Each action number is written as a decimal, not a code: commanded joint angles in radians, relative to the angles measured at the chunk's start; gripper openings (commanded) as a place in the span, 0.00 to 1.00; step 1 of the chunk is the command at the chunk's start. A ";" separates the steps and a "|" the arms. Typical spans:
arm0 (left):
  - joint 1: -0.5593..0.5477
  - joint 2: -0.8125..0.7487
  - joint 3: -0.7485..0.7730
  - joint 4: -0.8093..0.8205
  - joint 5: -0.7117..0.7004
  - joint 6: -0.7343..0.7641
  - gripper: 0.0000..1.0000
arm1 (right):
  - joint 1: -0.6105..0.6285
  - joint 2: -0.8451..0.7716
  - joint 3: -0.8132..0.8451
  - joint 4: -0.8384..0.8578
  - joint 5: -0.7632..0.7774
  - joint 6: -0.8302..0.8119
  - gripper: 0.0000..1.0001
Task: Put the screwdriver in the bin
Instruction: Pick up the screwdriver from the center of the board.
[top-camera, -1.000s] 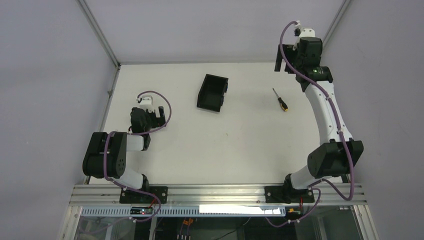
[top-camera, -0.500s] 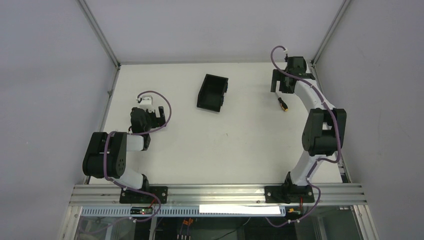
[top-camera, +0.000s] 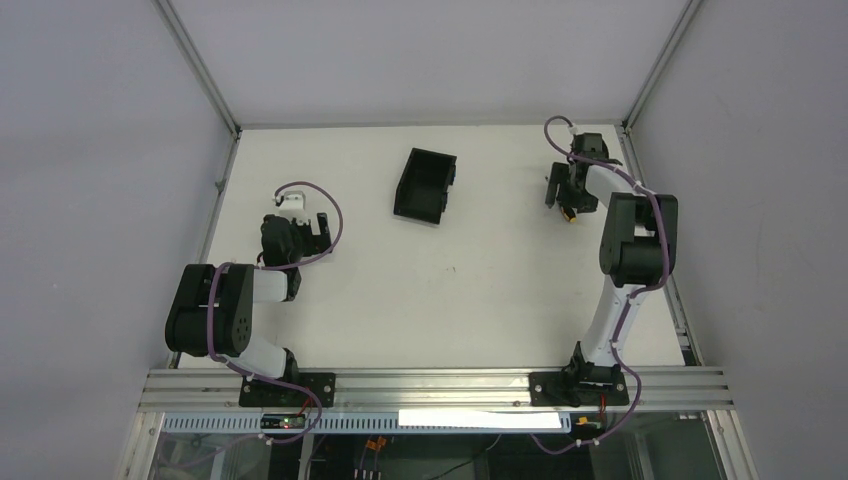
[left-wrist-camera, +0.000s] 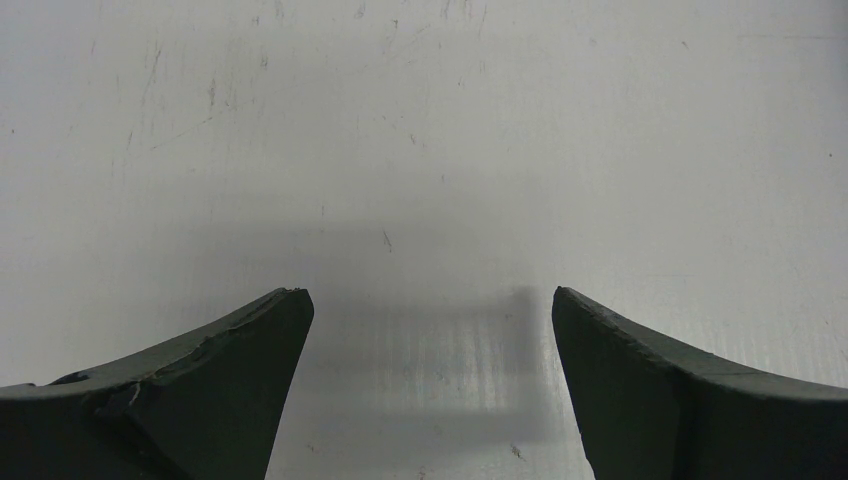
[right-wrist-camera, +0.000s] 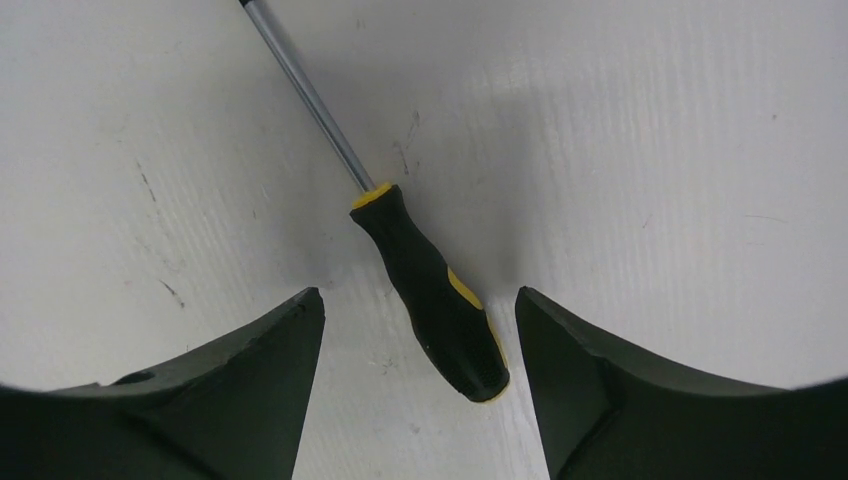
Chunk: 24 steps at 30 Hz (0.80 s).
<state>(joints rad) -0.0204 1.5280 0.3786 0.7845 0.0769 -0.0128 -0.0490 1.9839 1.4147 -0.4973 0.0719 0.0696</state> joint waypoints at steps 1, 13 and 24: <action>-0.009 -0.020 0.000 0.028 -0.020 -0.004 0.99 | -0.002 0.026 0.012 0.032 0.011 0.015 0.72; -0.009 -0.020 0.000 0.028 -0.021 -0.004 0.99 | 0.000 -0.007 0.016 0.013 -0.009 -0.011 0.14; -0.008 -0.020 0.000 0.028 -0.020 -0.004 0.99 | 0.014 -0.190 0.027 -0.047 -0.049 0.026 0.07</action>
<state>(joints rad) -0.0204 1.5280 0.3786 0.7845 0.0765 -0.0128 -0.0460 1.9408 1.4143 -0.5323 0.0441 0.0734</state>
